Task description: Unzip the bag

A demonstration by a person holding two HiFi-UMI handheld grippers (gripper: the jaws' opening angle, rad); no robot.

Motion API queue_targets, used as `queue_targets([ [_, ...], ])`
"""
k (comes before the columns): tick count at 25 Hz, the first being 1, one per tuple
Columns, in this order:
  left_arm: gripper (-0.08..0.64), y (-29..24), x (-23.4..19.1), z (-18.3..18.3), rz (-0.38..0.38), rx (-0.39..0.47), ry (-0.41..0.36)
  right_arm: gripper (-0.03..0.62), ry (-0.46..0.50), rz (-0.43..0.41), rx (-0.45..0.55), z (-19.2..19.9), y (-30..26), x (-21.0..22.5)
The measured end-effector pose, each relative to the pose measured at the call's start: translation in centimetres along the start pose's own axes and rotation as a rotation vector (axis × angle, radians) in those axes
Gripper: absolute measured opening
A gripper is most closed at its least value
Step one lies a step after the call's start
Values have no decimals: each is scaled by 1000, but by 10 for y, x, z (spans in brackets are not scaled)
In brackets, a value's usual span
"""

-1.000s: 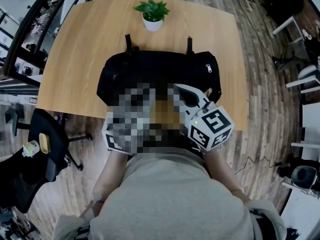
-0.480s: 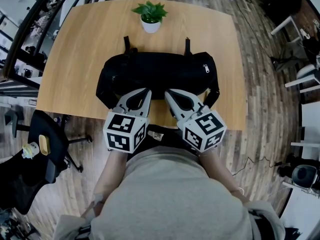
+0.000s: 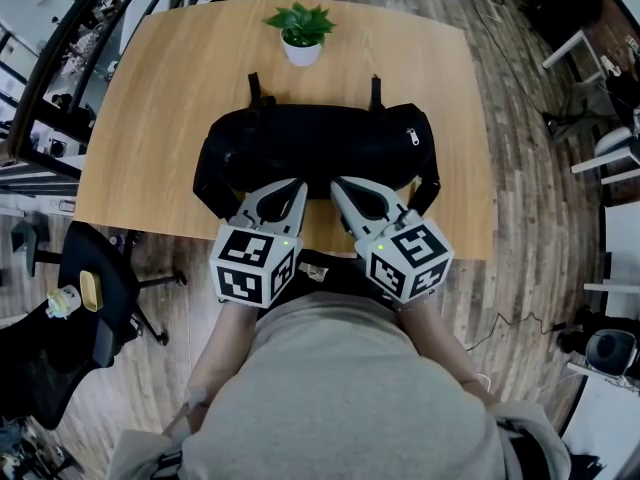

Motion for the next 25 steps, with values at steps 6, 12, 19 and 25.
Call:
queue_targets([
  [6, 23, 0, 0, 1, 7, -4, 6, 5, 1, -2, -4, 1, 0, -1],
  [12, 23, 1, -1, 0, 5, -2, 8, 5, 3, -7, -6, 1, 0, -2],
  [19, 22, 1, 0, 6, 8, -25, 21, 5, -1, -25, -14, 4, -4, -6],
  [25, 23, 1, 0, 4, 6, -25, 17, 6, -3, -26, -16, 4, -4, -7],
])
Point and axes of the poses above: the fingertips, and each gripper's own axes: y backward along the fingers, x to its right, z out of its underside, the point moved 8 cm from there along y, backward along the fingers, and after that the axes turned 15 degrees about x, right-handed, at the moved point
